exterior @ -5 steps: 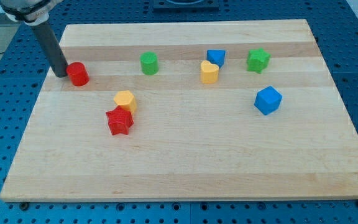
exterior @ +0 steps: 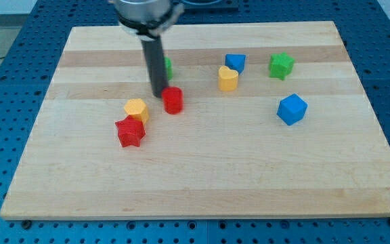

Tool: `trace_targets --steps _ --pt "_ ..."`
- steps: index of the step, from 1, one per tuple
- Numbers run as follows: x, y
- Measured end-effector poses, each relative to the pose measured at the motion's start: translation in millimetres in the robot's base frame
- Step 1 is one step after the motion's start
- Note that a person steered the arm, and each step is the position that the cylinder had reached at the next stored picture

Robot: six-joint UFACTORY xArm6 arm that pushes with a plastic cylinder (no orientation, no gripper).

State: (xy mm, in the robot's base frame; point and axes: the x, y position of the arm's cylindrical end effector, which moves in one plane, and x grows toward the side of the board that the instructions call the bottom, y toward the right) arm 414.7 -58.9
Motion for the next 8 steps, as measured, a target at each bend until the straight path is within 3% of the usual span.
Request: trace_targets --steps 1,2,4,5,7,8 --pt "55.5 64.3" --pt "62.5 105.2" --pt "68.8 245.2" --pt "51.4 264.8" --pt "29.2 132.3" --pt "17.3 184.4"
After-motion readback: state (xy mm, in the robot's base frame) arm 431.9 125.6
